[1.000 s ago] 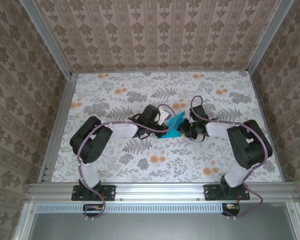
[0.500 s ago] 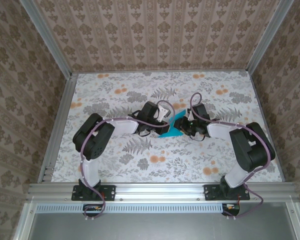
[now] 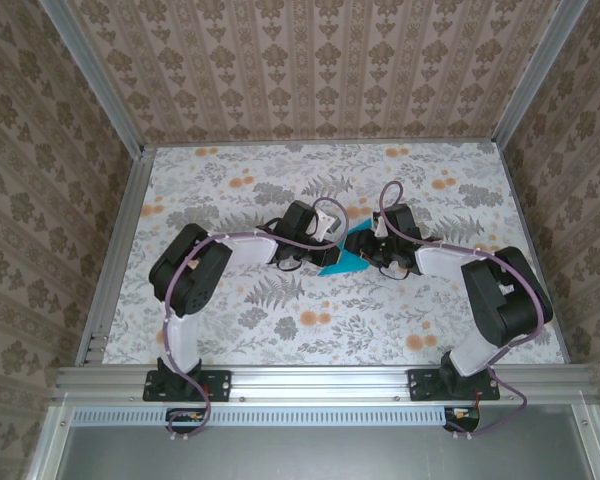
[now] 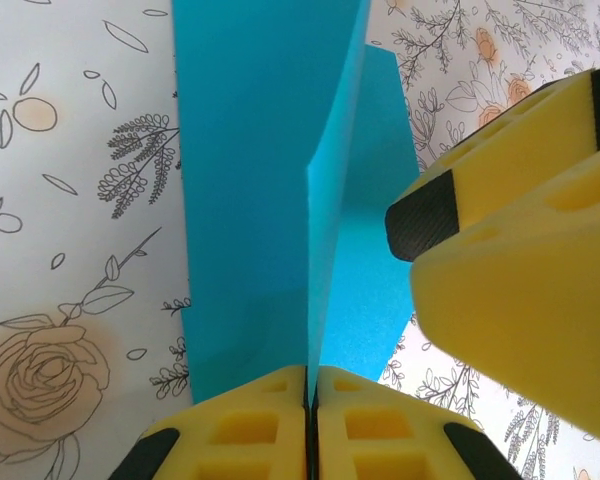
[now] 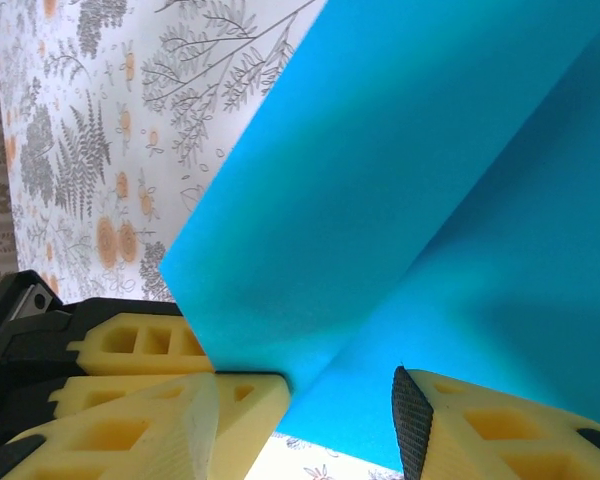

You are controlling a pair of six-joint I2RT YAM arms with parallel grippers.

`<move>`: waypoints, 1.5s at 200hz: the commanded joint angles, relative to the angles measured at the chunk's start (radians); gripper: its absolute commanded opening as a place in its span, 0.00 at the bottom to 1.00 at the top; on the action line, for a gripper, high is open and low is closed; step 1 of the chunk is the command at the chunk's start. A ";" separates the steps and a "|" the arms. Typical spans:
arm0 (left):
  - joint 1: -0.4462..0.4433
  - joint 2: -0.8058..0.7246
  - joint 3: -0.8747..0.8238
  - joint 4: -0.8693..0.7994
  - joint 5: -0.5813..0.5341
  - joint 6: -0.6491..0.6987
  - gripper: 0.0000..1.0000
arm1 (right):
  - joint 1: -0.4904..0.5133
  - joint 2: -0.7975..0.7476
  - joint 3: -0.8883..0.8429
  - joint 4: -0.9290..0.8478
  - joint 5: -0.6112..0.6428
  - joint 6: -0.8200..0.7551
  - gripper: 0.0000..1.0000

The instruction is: Fold a paper plane with a square sheet of paper (pick it up from the middle)

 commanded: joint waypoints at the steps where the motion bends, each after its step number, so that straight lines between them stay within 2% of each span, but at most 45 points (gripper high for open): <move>1: 0.008 0.026 0.027 -0.022 0.033 -0.019 0.11 | -0.001 0.038 0.031 0.012 0.027 0.012 0.52; 56: 0.009 0.038 0.038 -0.023 0.049 -0.015 0.14 | -0.003 0.087 0.052 0.027 0.039 0.031 0.54; 96: 0.012 0.031 0.036 -0.017 0.047 -0.014 0.18 | -0.004 0.118 0.075 -0.046 0.079 0.040 0.51; 145: 0.021 -0.015 -0.014 0.019 0.011 -0.017 0.31 | -0.007 0.140 0.080 -0.077 0.101 0.062 0.51; 190: 0.027 -0.059 -0.065 0.035 -0.037 -0.023 0.35 | -0.010 0.160 0.097 -0.129 0.119 0.068 0.52; 257: 0.042 -0.108 -0.093 0.077 -0.060 -0.101 0.36 | -0.009 0.181 0.126 -0.242 0.174 0.041 0.50; 300: 0.059 -0.139 -0.127 0.116 -0.134 -0.216 0.37 | -0.006 0.200 0.151 -0.321 0.212 -0.002 0.44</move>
